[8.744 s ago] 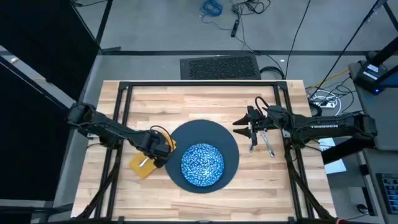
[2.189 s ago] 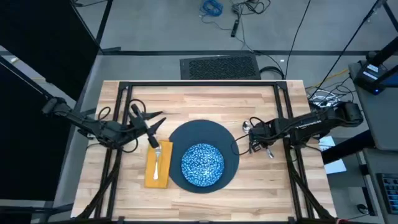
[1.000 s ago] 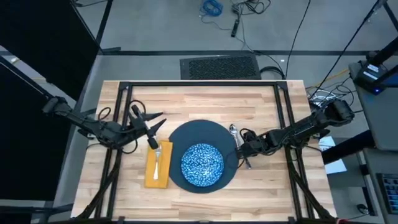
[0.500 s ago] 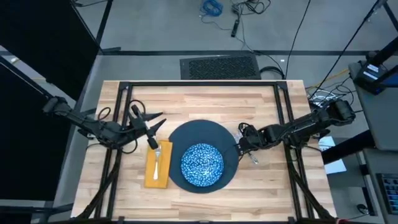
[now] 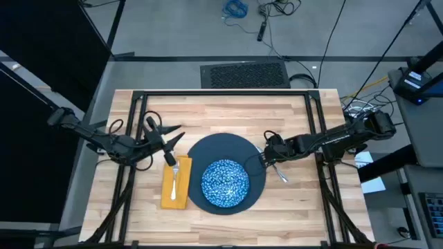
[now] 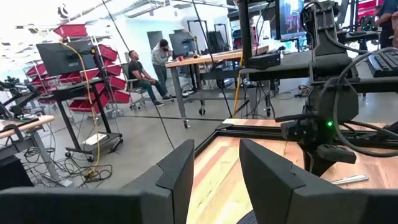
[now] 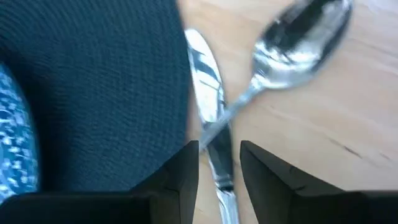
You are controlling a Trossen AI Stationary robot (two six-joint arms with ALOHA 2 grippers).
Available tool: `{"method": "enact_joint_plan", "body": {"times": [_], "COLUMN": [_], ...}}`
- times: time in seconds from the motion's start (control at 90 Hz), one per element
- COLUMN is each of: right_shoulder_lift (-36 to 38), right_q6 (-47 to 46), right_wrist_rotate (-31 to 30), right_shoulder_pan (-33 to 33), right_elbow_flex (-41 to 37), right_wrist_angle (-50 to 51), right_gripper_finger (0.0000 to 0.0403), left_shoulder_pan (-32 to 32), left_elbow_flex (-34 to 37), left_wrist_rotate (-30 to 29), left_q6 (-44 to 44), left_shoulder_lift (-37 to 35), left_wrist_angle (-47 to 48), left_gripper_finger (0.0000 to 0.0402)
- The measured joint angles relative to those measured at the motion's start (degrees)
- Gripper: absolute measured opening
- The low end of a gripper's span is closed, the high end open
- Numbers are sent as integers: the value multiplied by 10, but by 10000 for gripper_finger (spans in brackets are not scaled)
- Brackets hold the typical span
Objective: Set table place
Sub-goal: Put the spoon to the left of the table knife
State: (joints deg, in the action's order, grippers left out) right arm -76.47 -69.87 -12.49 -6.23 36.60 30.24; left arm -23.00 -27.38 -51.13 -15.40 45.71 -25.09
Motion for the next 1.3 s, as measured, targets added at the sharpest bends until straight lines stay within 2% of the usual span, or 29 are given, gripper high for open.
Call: {"method": "enact_joint_plan", "body": {"times": [0.811,1.3], "right_shoulder_lift": [1,-6], "right_q6": [17,22], "right_wrist_rotate": [3,-20], "right_shoulder_pan": [7,7], "right_elbow_flex": [1,1], "right_wrist_angle": [-27,-36], "right_gripper_finger": [109,109], "left_shoulder_pan": [0,0], "left_elbow_flex": [0,0], "left_wrist_rotate": [0,0], "left_q6": [1,2], "left_shoulder_lift": [0,0], "left_wrist_angle": [-1,-1], "left_gripper_finger": [115,115]}}
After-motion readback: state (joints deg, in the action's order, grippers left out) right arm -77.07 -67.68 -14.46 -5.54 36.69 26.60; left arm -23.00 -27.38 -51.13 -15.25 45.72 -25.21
